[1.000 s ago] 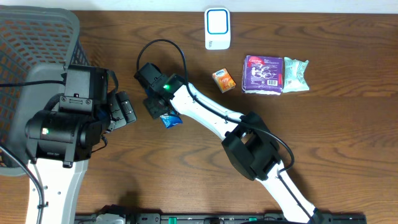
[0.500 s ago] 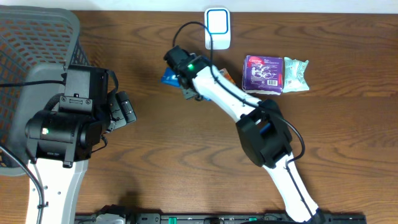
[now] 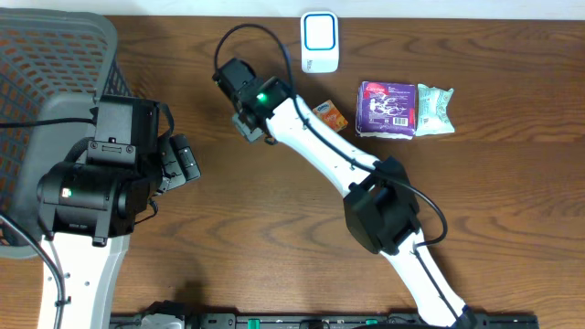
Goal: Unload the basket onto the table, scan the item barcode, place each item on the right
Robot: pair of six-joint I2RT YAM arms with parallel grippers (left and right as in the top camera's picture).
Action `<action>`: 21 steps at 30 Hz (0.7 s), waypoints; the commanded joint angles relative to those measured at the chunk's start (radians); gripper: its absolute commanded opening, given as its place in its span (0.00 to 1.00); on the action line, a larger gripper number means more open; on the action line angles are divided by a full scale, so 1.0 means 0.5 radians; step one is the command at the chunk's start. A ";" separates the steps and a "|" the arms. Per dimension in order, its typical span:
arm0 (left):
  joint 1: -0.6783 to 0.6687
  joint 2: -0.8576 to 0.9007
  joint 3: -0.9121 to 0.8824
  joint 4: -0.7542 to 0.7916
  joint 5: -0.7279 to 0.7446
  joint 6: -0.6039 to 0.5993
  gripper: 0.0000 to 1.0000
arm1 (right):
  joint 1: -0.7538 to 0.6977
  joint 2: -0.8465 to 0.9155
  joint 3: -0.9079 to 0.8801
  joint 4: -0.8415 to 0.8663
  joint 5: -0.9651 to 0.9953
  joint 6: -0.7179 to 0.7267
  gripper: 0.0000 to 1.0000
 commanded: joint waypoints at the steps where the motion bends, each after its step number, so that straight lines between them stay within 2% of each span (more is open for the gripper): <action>1: 0.011 0.011 0.018 -0.008 -0.022 0.011 0.98 | 0.012 0.032 -0.073 0.013 0.155 -0.366 0.71; 8: 0.011 0.011 0.018 -0.008 -0.022 0.011 0.98 | 0.008 0.047 -0.278 0.246 0.310 -0.526 0.69; 15: 0.011 0.011 0.018 -0.008 -0.022 0.011 0.98 | 0.033 0.059 -0.333 0.381 0.311 -0.526 0.65; 21: 0.011 0.011 0.018 -0.008 -0.022 0.011 0.98 | 0.062 0.121 -0.334 0.399 0.454 -0.525 0.56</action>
